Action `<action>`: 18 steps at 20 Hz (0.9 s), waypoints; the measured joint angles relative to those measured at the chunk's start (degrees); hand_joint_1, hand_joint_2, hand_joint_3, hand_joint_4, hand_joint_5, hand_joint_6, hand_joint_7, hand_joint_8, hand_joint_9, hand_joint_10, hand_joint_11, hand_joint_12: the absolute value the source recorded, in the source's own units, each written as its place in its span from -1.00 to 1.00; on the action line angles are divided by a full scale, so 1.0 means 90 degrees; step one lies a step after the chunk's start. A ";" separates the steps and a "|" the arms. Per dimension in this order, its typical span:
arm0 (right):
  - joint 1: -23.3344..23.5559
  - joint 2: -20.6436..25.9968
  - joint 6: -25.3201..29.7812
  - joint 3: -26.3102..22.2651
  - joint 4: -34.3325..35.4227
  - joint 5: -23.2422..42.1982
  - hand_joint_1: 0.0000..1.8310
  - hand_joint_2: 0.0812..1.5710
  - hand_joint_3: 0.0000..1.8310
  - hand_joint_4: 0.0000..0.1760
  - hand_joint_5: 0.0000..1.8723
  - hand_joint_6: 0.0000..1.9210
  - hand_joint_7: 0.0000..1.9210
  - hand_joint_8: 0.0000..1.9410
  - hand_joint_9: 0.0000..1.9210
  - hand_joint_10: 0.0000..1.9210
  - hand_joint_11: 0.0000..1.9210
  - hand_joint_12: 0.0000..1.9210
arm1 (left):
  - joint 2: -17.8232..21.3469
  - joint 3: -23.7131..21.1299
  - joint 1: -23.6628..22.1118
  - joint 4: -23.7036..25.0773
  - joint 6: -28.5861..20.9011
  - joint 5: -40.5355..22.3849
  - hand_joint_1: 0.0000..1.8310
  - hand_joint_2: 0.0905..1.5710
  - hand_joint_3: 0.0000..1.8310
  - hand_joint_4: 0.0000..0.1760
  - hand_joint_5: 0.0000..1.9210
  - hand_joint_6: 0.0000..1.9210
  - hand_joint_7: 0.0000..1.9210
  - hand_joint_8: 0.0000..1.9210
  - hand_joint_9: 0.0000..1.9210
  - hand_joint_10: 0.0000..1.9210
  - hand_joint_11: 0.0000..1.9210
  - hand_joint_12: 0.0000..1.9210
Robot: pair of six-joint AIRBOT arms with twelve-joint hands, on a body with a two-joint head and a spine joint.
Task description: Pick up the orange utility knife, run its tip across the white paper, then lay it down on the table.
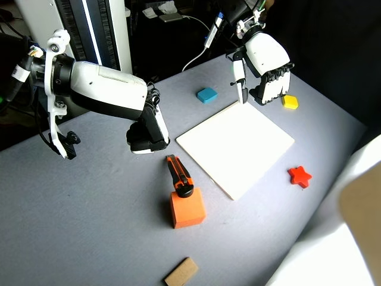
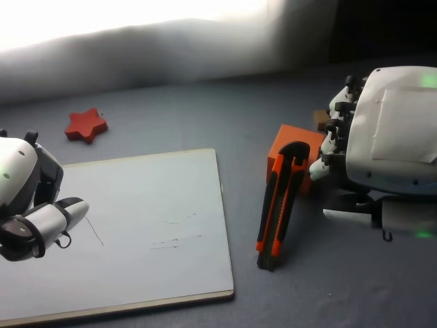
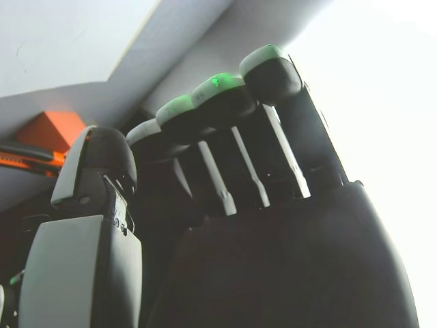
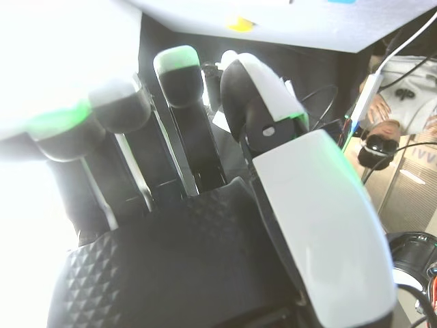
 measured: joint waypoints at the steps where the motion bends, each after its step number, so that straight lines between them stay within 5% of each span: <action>1: 0.0000 0.0000 -0.0017 0.0002 0.0002 -0.0005 -0.96 0.45 -0.89 -1.00 -0.90 -0.92 -0.80 -0.96 -0.84 -0.67 -1.00 0.49 | -0.0002 -0.0024 0.0000 -0.0012 0.0007 0.0010 -0.72 0.61 -0.96 -0.28 -0.82 -0.97 -0.78 -0.99 -0.75 -0.66 -1.00 0.36; 6: -0.0002 -0.0015 -0.0274 0.0000 0.0022 0.0100 -0.93 0.49 -0.99 -1.00 -0.87 -0.97 -0.81 -1.00 -0.86 -0.72 -1.00 0.53 | 0.0000 -0.0053 0.0007 -0.0005 0.0024 -0.0015 -0.76 0.62 -1.00 -0.11 -0.86 -1.00 -0.83 -1.00 -0.75 -0.77 -1.00 0.33; 8: -0.0107 -0.0112 -0.1401 0.0002 0.1018 0.0063 -0.91 0.47 -1.00 -1.00 -0.88 -0.98 -0.84 -1.00 -0.88 -0.73 -1.00 0.53 | -0.0002 -0.0090 0.0007 -0.0039 0.0036 -0.0002 -0.76 0.61 -1.00 -0.10 -0.86 -1.00 -0.83 -1.00 -0.73 -0.78 -1.00 0.32; 10: -0.0129 -0.0245 -0.1885 0.0036 0.1460 0.0121 -0.87 0.47 -1.00 -1.00 -0.88 -0.98 -0.85 -1.00 -0.88 -0.73 -1.00 0.54 | -0.0056 -0.0087 -0.0002 0.0000 0.0049 -0.0010 -0.76 0.60 -1.00 -0.15 -0.86 -1.00 -0.84 -1.00 -0.75 -0.81 -1.00 0.29; 12: -0.0199 -0.0435 -0.2076 0.0104 0.1455 0.0284 -0.89 0.47 -1.00 -1.00 -0.91 -0.99 -0.84 -1.00 -0.90 -0.77 -1.00 0.17 | -0.0090 -0.0102 -0.0002 0.0000 0.0049 0.0012 -0.79 0.59 -1.00 -0.22 -0.85 -1.00 -0.81 -1.00 -0.77 -0.88 -1.00 0.16; 15: -0.0333 -0.0816 -0.2106 0.0347 0.1443 0.0398 -0.91 0.43 -1.00 -1.00 -1.00 -1.00 -0.96 -1.00 -0.99 -0.94 -1.00 -0.80 | -0.0160 -0.0148 -0.0015 0.0002 0.0068 0.0002 -0.85 0.58 -1.00 -0.57 -0.93 -1.00 -0.91 -1.00 -0.89 -0.98 -1.00 -0.26; 18: -0.0376 -0.1168 -0.2106 0.0634 0.1496 0.0335 -0.75 0.38 -1.00 -1.00 -1.00 -1.00 -0.99 -1.00 -1.00 -1.00 -1.00 -1.00 | -0.0172 -0.0267 -0.0022 0.0015 0.0119 0.0010 -0.92 0.57 -1.00 -0.87 -1.00 -1.00 -1.00 -1.00 -1.00 -1.00 -1.00 -0.80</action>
